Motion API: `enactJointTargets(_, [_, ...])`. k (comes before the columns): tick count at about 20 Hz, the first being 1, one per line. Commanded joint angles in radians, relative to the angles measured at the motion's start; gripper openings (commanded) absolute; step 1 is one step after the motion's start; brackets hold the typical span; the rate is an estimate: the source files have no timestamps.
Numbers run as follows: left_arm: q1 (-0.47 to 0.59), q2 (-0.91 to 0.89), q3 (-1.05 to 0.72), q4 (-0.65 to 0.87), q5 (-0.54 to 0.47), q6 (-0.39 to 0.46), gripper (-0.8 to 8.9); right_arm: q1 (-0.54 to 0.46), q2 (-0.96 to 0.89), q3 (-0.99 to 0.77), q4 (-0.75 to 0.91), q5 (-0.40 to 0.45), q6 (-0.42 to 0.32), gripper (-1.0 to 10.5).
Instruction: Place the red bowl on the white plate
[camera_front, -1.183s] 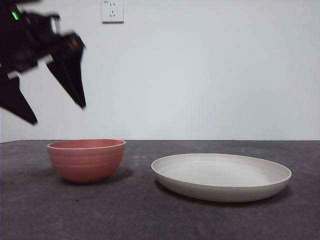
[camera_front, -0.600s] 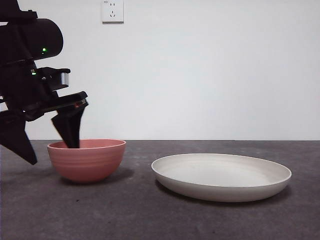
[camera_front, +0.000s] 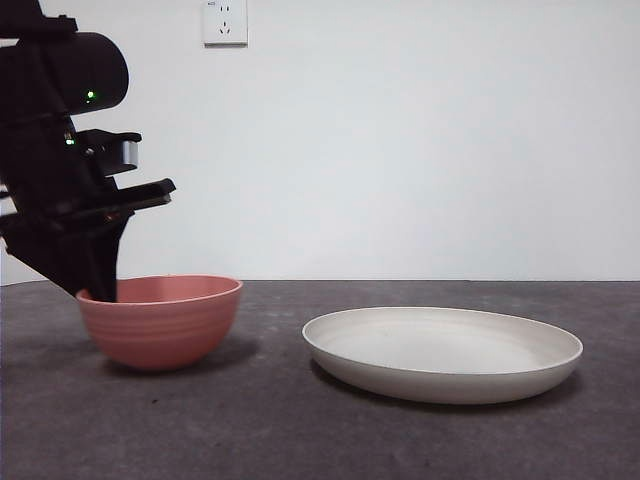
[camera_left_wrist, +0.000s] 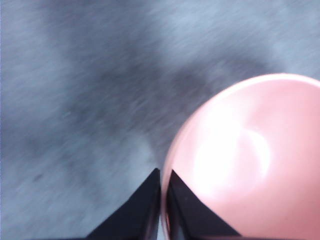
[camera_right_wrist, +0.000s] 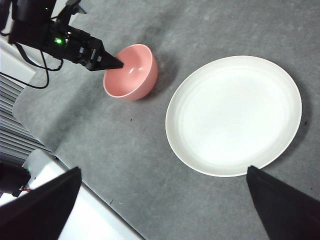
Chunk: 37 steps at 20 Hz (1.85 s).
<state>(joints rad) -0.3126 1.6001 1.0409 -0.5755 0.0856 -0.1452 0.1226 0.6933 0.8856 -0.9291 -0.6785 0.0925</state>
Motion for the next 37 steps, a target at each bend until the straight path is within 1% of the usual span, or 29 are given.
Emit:
enactJointTargets(1, [-0.027,0.017,0.089,-0.078,-0.011,0.002,0.14,0.002,0.004,0.017,0.007,-0.003,0.001,6.2])
enactJointTargets(4, [-0.07,0.031,0.229,-0.193,-0.011,0.0,0.14,0.002,0.004,0.017,0.007,-0.003,0.005,6.2])
enactJointTargets(5, [-0.093,0.05,0.303,-0.251,-0.01,0.001,0.14,0.002,0.004,0.017,0.007,-0.003,0.005,6.2])
enactJointTargets(7, [-0.14,0.097,0.418,-0.315,-0.01,0.001,0.14,0.002,0.004,0.017,0.008,-0.003,0.005,6.2])
enactJointTargets(9, [-0.195,0.155,0.513,-0.338,-0.01,0.001,0.14,0.002,0.004,0.017,0.008,-0.003,0.005,6.2])
enactJointTargets(12, [-0.285,0.253,0.605,-0.325,-0.007,0.001,0.14,0.002,0.004,0.017,0.008,-0.003,0.005,6.2])
enactJointTargets(16, [-0.391,0.384,0.668,-0.263,-0.007,0.001,0.14,0.002,0.004,0.017,0.008,-0.003,0.005,6.2])
enactJointTargets(20, [-0.439,0.465,0.685,-0.232,-0.007,-0.009,0.14,0.002,0.004,0.017,0.008,-0.003,0.004,6.2])
enactJointTargets(23, [-0.443,0.484,0.685,-0.204,-0.008,-0.033,0.14,0.002,0.004,0.017,0.008,-0.003,0.004,6.2])
enactJointTargets(25, [-0.443,0.484,0.685,-0.19,-0.008,-0.032,0.14,0.002,0.004,0.017,0.008,-0.002,0.003,6.2])
enactJointTargets(31, [-0.446,0.486,0.685,-0.229,-0.008,-0.031,0.34,0.002,0.004,0.017,0.008,-0.002,0.003,6.2])
enactJointTargets(32, [-0.447,0.487,0.685,-0.223,-0.008,-0.031,0.49,0.002,0.004,0.017,0.008,-0.002,0.003,6.2])
enactJointTargets(35, [-0.448,0.488,0.685,-0.202,-0.007,-0.034,1.79,0.002,0.004,0.017,0.008,-0.002,0.003,6.2])
enactJointTargets(37, [-0.448,0.488,0.685,-0.187,-0.008,-0.036,3.13,0.002,0.004,0.017,0.008,-0.002,0.004,6.2])
